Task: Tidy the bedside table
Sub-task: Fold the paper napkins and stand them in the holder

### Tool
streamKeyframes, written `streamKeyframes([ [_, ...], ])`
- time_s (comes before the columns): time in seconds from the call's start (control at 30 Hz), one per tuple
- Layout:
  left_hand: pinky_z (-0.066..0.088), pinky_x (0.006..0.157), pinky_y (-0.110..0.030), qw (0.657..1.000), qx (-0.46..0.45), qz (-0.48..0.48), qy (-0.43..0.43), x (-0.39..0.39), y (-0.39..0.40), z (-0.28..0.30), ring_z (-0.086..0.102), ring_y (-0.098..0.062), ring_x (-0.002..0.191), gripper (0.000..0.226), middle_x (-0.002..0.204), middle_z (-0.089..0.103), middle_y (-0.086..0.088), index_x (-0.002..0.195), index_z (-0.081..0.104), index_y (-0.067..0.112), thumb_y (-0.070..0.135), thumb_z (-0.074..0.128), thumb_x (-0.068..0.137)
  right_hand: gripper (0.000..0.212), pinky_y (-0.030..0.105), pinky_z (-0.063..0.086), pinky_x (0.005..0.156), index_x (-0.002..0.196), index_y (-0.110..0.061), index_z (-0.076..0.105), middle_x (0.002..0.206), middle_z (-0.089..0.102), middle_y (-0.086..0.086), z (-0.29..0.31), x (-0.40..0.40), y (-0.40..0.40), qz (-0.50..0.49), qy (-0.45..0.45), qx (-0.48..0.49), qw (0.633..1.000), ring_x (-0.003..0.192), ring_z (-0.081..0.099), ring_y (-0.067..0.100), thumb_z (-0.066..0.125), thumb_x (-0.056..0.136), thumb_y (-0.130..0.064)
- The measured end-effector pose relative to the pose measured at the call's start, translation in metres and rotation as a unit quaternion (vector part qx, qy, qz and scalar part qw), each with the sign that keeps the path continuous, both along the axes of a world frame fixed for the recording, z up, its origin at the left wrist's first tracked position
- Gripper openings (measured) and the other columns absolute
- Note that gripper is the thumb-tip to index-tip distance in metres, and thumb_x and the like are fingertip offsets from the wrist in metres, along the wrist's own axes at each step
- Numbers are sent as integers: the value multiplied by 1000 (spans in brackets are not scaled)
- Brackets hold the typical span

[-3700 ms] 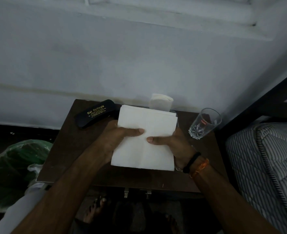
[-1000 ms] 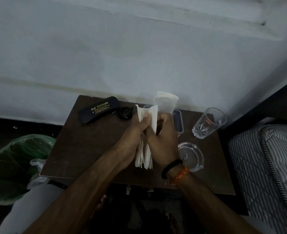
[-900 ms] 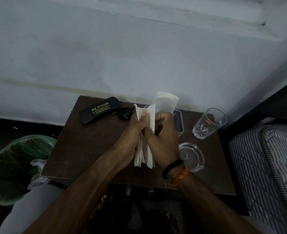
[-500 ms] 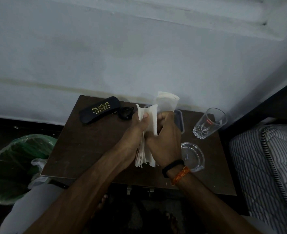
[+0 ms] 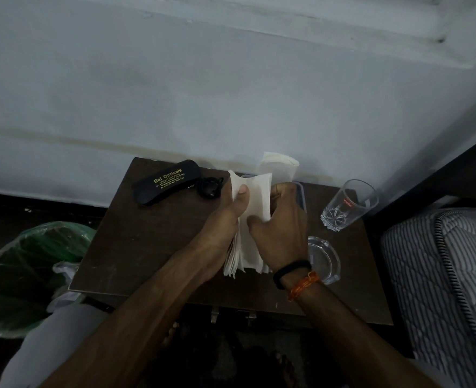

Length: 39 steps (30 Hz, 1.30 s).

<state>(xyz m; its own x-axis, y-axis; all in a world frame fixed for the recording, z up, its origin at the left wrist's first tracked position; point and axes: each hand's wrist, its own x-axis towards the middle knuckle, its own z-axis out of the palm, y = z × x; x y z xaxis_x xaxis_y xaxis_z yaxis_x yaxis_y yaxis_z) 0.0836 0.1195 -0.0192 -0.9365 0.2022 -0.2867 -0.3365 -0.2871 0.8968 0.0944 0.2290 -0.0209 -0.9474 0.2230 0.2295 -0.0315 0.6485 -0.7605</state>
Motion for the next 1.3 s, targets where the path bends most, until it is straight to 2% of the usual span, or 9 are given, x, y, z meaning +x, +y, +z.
streamKeyframes([
  [0.1, 48, 102, -40, 999, -25, -7, 21, 2, 2, 2, 60, -18, 118, 44, 128, 62, -2, 145, 38, 28, 37, 39, 102, 34, 17, 51, 59, 99, -17, 50, 78, 61, -16, 4, 0, -4, 2, 10, -63, 998, 71, 62, -1, 75, 82, -31],
  [0.27, 46, 106, -42, 999, -9, 2, 35, 6, 6, 9, 61, -22, 116, 34, 123, 63, -13, 129, 52, 20, 35, 36, 104, 26, 34, 58, 77, 104, -16, 56, 93, 69, -4, 3, 0, -10, 38, -27, -217, 975, 87, 67, 7, 68, 88, -33],
  [0.4, 48, 78, -23, 997, 19, -68, -7, 1, 1, 7, 58, -3, 86, 31, 99, 59, 12, 115, 50, 31, 50, 31, 101, 27, 36, 57, 80, 106, -12, 59, 98, 70, 7, 3, 2, -12, 81, -52, -347, 933, 94, 69, 17, 64, 83, -26],
  [0.6, 41, 48, -20, 999, 27, -6, -22, -1, -2, 10, 54, -6, 57, 60, 73, 56, 1, 129, 48, 7, 57, 46, 95, 32, 27, 50, 53, 105, 6, 56, 85, 58, 19, 10, 3, -12, 155, -71, -431, 886, 67, 58, 20, 54, 84, -18],
  [0.7, 45, 64, -33, 999, 44, 2, -16, -2, -4, 16, 58, -23, 72, 90, 86, 58, -13, 133, 44, 4, 68, 67, 74, 18, 27, 53, 57, 106, 5, 59, 87, 62, 23, 8, 4, -12, 163, -66, -386, 906, 71, 62, 24, 55, 91, -5],
  [0.83, 49, 91, -48, 999, 25, 20, -7, -1, -7, 18, 65, -36, 102, 54, 107, 64, -24, 123, 58, 6, 44, 67, 86, 18, 41, 60, 72, 104, -2, 67, 93, 71, 17, 6, 3, -10, 176, -46, -324, 928, 85, 70, 30, 62, 88, 0],
  [0.97, 53, 82, -38, 990, 90, 10, -104, -4, -18, 20, 67, -26, 85, 43, 102, 69, -17, 118, 65, 4, 39, 54, 95, 12, 48, 60, 76, 92, -10, 71, 86, 73, 8, 5, 3, -6, 110, -28, -298, 948, 80, 70, 24, 72, 82, -3],
  [1.07, 50, 98, -49, 987, 109, 30, -113, -7, -24, 24, 67, -30, 98, 42, 115, 70, -17, 116, 68, 6, 40, 56, 94, 22, 45, 59, 79, 91, -19, 66, 88, 70, -3, 3, 0, 1, 12, -6, -231, 973, 84, 67, 16, 81, 75, -15],
  [1.3, 50, 98, -50, 991, 98, -37, -86, -9, -22, 22, 66, -33, 106, 45, 115, 70, -16, 115, 69, 7, 43, 53, 94, 44, 43, 54, 95, 125, -11, 61, 120, 70, 5, 7, -1, 15, 216, -200, -382, 876, 111, 67, 22, 74, 83, -10],
])
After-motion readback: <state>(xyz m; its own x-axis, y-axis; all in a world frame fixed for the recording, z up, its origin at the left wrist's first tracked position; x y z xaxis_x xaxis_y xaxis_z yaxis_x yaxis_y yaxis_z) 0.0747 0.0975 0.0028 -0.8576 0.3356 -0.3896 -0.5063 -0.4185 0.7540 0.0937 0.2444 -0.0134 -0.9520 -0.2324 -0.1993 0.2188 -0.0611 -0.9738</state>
